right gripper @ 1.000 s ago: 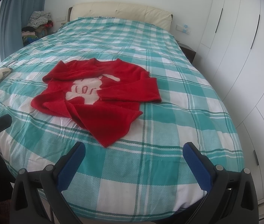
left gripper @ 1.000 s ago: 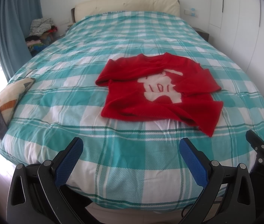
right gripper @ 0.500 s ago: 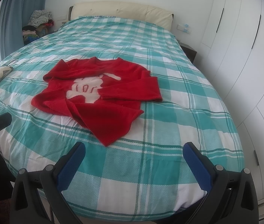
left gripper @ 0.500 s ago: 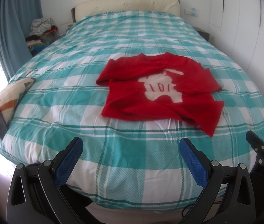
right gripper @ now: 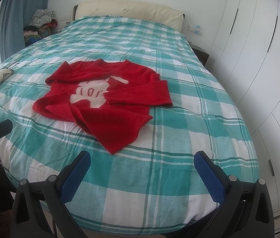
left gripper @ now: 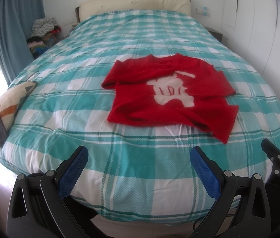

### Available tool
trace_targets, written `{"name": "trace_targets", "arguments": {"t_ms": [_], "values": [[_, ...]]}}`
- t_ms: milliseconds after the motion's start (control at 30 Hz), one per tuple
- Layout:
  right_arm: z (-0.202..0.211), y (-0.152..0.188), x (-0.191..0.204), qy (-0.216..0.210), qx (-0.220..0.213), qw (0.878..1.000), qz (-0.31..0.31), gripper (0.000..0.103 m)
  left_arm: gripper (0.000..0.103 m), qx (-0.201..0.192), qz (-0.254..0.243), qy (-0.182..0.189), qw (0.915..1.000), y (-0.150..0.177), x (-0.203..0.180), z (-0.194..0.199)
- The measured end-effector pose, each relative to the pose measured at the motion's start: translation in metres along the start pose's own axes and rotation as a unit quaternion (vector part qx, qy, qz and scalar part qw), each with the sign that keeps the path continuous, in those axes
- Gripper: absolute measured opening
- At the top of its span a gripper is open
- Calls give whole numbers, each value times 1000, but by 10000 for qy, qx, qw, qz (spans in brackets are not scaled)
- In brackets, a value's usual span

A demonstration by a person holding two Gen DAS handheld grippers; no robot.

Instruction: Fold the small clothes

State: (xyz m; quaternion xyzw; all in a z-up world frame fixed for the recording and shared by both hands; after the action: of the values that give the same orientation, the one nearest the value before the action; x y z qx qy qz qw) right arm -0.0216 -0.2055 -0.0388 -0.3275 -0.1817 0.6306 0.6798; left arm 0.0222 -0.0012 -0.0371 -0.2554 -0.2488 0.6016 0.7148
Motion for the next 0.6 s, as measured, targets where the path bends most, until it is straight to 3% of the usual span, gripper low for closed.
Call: {"name": "trace_targets", "arguments": {"t_ms": [600], "values": [[-2, 0, 2, 0, 18, 10000, 19, 103, 103, 10, 5, -4, 10000, 1, 0, -1]]}}
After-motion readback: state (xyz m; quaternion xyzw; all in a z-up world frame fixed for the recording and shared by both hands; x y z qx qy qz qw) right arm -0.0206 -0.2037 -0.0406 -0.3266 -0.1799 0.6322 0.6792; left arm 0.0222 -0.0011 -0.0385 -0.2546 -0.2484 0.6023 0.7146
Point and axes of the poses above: each gripper's, at about its wrist camera, not at the fingertips, and z roughly against the way its jaws point, x to its left, y to its underside, the point moved 3 cm from there along -z, roughly the way its jaws point
